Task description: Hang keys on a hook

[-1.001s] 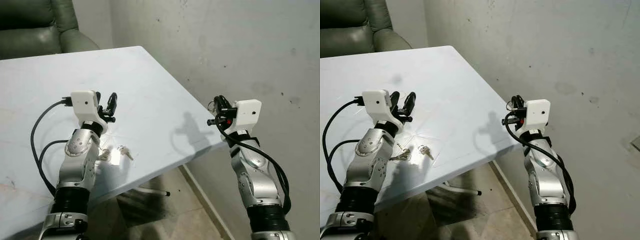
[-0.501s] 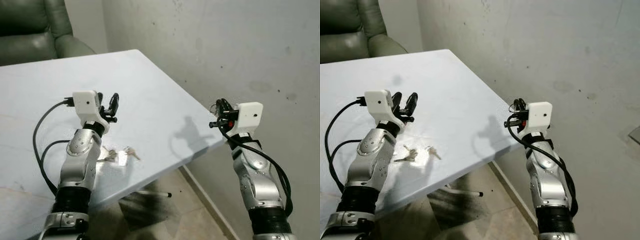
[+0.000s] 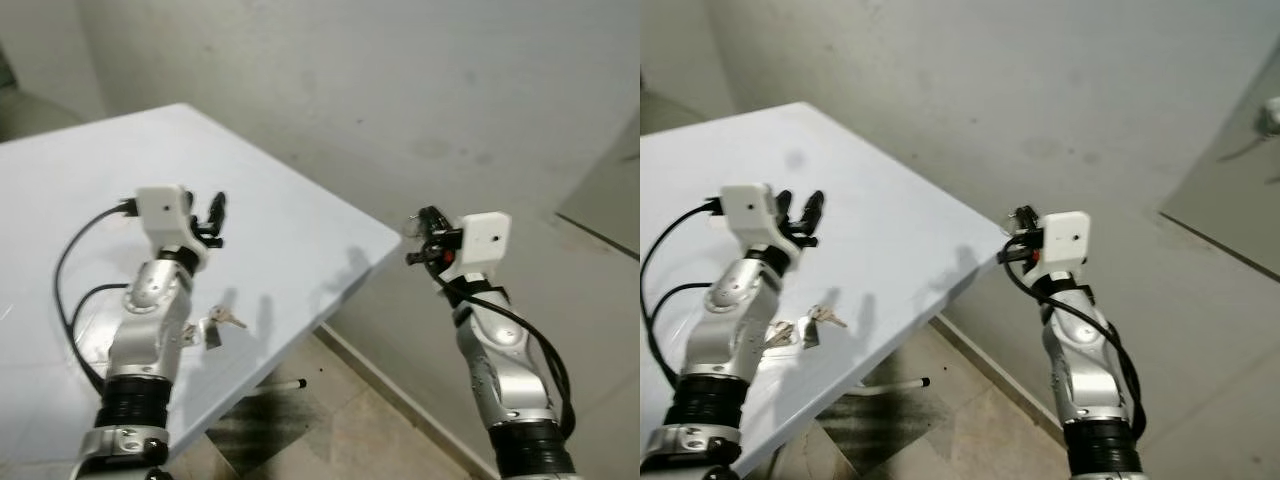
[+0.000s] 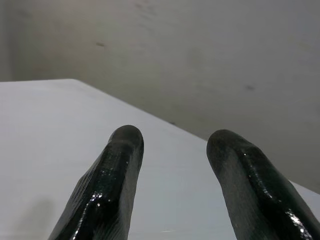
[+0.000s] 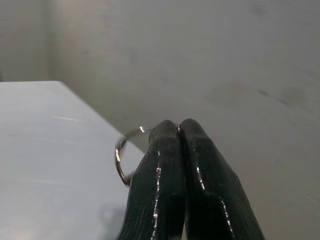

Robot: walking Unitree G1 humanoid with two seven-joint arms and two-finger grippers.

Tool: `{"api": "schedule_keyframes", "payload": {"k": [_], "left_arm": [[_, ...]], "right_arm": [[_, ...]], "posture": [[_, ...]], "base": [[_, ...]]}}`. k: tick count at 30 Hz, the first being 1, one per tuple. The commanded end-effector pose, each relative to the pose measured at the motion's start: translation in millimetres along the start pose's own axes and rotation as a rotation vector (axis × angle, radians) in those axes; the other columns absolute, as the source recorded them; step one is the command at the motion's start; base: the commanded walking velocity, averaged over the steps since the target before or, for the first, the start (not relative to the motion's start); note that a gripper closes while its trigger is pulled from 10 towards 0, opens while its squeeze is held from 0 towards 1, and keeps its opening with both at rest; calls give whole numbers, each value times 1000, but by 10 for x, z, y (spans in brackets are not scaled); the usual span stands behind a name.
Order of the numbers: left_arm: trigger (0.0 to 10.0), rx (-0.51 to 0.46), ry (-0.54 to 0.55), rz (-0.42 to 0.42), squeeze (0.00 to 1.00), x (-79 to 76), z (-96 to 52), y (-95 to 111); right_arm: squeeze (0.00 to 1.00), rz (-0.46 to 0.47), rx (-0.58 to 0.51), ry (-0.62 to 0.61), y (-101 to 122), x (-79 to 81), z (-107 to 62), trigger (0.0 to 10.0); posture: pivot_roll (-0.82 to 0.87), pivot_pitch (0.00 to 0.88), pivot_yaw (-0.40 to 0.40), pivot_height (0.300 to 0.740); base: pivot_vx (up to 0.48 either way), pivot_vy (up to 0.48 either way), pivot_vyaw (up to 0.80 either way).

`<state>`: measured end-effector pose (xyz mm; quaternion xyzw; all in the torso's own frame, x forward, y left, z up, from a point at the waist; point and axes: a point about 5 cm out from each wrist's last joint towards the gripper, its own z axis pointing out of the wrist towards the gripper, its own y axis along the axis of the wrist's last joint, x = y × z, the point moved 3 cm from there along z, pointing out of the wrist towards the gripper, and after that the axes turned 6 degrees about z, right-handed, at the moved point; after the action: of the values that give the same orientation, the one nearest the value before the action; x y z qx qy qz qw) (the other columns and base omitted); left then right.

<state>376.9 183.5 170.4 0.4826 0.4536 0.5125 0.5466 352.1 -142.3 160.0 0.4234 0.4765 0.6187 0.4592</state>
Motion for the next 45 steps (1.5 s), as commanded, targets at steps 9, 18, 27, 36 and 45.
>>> {"api": "schedule_keyframes", "payload": {"k": [9, 18, 27, 36, 45], "left_arm": [[10000, 20, -33, -3, 0, -138, 27, -20], [10000, 22, -72, 14, 0, -217, 22, -23], [10000, 29, -96, 22, 0, -274, 20, -21], [10000, 52, -130, 11, 0, -326, 14, -31], [10000, 63, -158, 10, 0, -347, -9, -28]], "right_arm": [[0, -18, -10, -25, 58, -101, -11, 10000], [0, -14, -7, -28, 55, -107, -13, 10000], [0, -15, -3, -27, 43, -97, -11, 10000], [0, -21, -4, -23, 38, -86, -20, 10000], [0, -25, -9, -5, 50, -49, -32, 10000]], "posture": [[-72, 0, -60, 740], [-73, 0, -60, 740], [-72, 0, -58, 740], [-71, 0, -55, 740], [-71, 0, -52, 740]], "base": [[0, 0, -735], [0, 0, -733], [0, 0, -733], [0, 0, -310], [0, 0, 0]]}}
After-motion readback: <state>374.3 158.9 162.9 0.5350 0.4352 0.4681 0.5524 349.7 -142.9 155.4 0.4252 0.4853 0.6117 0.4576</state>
